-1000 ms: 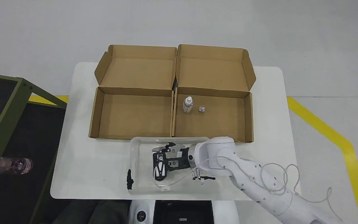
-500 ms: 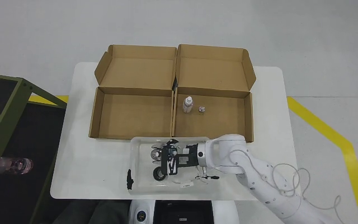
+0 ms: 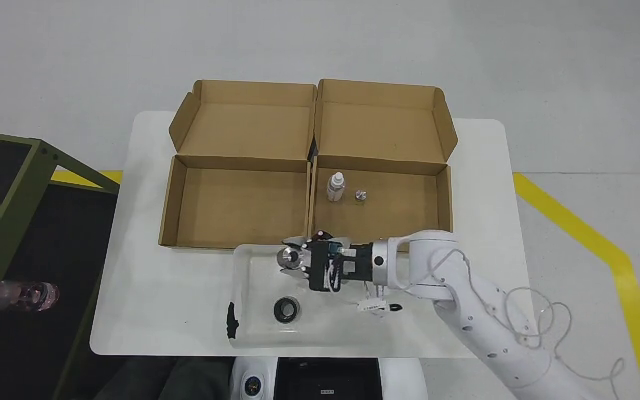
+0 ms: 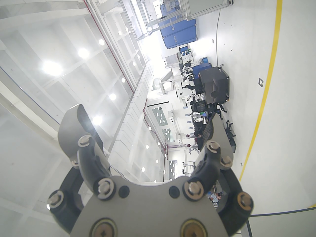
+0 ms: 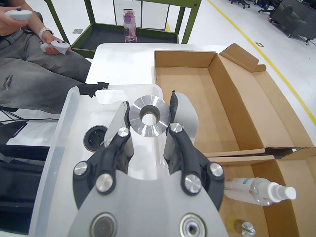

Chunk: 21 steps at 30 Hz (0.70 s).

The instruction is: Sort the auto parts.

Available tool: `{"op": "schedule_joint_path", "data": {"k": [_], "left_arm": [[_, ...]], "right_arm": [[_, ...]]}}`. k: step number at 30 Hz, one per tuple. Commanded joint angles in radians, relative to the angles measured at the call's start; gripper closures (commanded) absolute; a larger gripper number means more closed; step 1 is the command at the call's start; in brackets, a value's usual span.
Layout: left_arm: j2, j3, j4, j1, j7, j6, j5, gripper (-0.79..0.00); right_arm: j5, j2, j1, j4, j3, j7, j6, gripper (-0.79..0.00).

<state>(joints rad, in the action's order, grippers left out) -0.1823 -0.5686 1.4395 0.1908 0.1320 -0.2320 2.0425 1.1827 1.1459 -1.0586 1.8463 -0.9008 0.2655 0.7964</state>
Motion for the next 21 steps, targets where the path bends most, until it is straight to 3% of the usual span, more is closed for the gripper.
{"op": "schedule_joint_path", "data": {"k": [1,12,21], "left_arm": [[0.000,0.000,0.000,0.000,0.000,0.000,0.000,-0.785],[0.000,0.000,0.000,0.000,0.000,0.000,0.000,-0.785],[0.000,0.000,0.000,0.000,0.000,0.000,0.000,-0.785]], "right_arm": [[-0.008,-0.001,0.001,-0.004,-0.008,-0.006,0.000,0.000],[-0.070,0.004,0.019,-0.058,-0.026,-0.032,-0.015,0.000],[-0.077,0.023,0.096,-0.142,0.000,-0.031,-0.071,0.000]]}}
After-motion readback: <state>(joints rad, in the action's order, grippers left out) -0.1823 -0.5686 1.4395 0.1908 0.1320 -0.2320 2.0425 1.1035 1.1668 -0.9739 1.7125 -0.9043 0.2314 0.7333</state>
